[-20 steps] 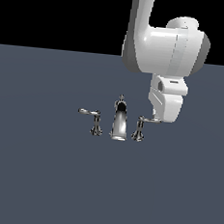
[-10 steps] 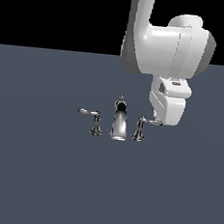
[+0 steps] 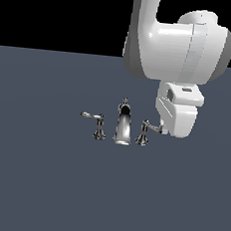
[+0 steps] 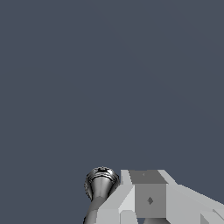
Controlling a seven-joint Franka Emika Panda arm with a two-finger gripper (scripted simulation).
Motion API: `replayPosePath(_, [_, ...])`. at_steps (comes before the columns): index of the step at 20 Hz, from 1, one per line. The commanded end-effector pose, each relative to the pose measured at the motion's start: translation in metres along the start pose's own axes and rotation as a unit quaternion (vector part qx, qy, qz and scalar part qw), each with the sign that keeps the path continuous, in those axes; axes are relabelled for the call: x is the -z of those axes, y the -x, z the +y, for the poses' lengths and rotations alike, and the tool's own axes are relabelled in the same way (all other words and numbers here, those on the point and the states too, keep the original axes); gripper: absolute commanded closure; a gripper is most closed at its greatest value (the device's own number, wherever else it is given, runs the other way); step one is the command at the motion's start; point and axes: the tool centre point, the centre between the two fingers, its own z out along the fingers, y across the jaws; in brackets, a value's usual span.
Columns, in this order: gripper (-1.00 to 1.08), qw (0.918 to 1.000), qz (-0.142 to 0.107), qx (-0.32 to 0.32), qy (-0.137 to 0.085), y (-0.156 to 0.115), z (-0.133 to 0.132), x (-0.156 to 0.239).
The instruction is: Turn on the faucet by rotating a designated handle.
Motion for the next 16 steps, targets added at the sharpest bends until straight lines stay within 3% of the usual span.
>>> replayPosePath(1, [1.08, 1.0, -0.001, 0.001, 0.004, 0.005, 0.012, 0.0])
replayPosePath(3, [1.08, 1.0, 0.0, -0.001, 0.002, 0.001, 0.007, 0.0])
replayPosePath(16, [1.08, 1.0, -0.001, 0.001, 0.004, 0.051, 0.031, 0.001])
